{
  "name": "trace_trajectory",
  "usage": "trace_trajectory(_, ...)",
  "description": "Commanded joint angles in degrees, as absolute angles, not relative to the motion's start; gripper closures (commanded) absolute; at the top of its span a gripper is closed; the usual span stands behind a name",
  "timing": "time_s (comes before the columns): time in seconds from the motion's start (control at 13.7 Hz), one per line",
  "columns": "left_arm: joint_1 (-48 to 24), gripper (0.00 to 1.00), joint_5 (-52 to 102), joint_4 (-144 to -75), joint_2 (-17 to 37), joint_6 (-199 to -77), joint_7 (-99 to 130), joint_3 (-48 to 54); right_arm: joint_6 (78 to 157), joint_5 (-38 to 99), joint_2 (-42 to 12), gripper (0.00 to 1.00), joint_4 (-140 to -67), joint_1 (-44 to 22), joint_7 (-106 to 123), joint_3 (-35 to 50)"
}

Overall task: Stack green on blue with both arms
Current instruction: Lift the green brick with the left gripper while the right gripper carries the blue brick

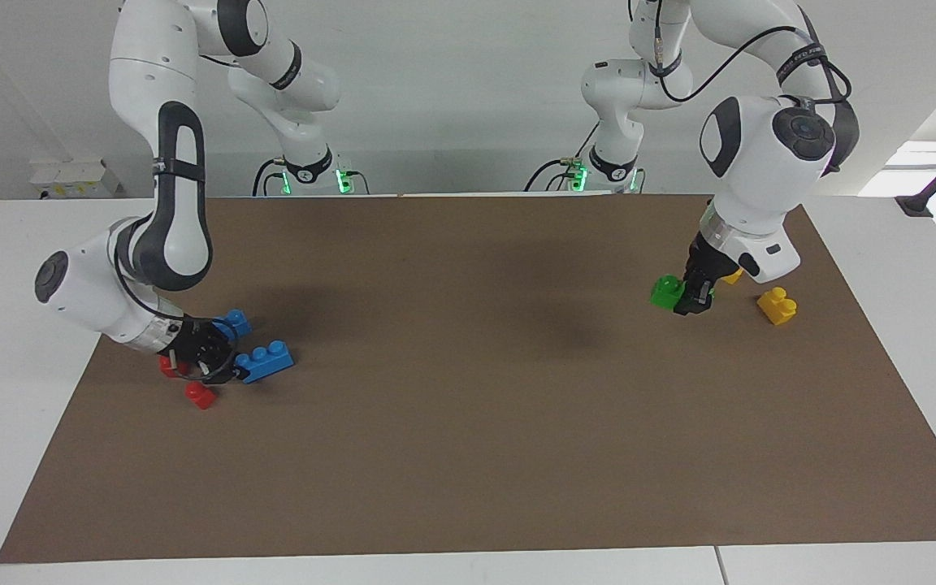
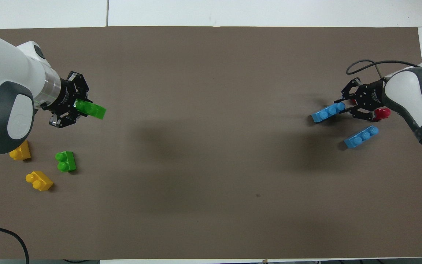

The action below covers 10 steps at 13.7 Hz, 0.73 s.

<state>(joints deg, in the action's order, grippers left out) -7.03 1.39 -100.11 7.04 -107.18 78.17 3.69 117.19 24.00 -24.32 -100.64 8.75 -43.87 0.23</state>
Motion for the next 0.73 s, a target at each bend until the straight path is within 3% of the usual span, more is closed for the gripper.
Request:
trace_trajectory(0.0, -7.6, 1.0, 2.5, -100.4, 5.7, -105.6, 84.1, 3.4, 116.1, 25.3, -21.5, 1.0, -99.5, 5.7, -50.5, 0.4)
trace_trajectory(0.66, -8.3, 1.0, 2.9, -100.5, 4.8, -105.6, 85.0, 3.8, 118.1, 28.7, -18.5, 1.0, -98.0, -5.6, -81.4, 3.3)
